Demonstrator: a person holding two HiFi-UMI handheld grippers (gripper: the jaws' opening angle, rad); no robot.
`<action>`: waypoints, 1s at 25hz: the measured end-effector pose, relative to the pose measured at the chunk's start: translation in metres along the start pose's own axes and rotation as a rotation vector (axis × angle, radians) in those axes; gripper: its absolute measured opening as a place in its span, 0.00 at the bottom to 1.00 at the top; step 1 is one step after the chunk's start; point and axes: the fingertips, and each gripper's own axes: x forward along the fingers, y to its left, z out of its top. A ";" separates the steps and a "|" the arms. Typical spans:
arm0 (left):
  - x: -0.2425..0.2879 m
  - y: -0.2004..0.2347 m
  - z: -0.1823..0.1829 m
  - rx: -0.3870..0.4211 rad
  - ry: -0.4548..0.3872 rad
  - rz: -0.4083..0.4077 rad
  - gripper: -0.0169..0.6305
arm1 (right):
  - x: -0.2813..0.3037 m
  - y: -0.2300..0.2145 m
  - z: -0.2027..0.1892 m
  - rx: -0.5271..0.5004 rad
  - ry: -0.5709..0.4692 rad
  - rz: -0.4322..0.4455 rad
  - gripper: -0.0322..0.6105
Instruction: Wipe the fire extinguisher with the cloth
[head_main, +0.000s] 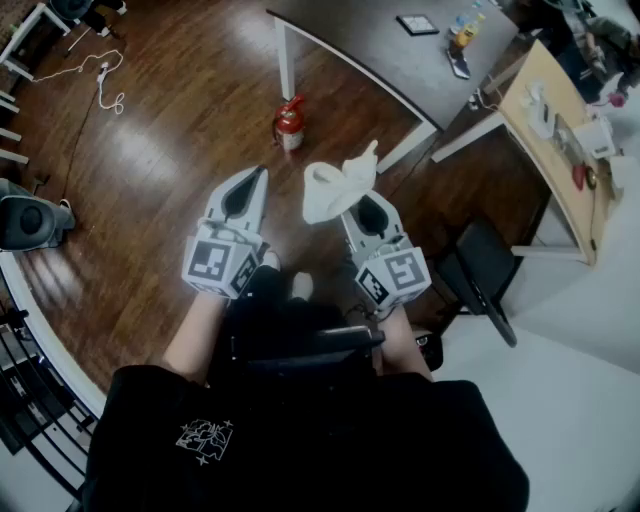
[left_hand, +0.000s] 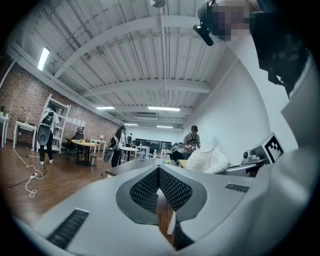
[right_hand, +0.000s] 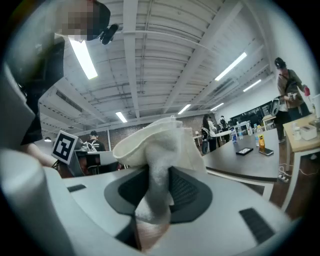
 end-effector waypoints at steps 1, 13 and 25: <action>0.002 0.000 -0.003 -0.001 0.002 -0.003 0.03 | 0.002 -0.002 -0.003 0.000 0.003 0.002 0.26; 0.060 0.071 -0.048 -0.013 0.064 -0.045 0.03 | 0.094 -0.041 -0.036 0.023 0.025 -0.022 0.26; 0.182 0.207 -0.230 0.030 0.068 -0.070 0.03 | 0.255 -0.174 -0.214 -0.018 0.042 -0.033 0.26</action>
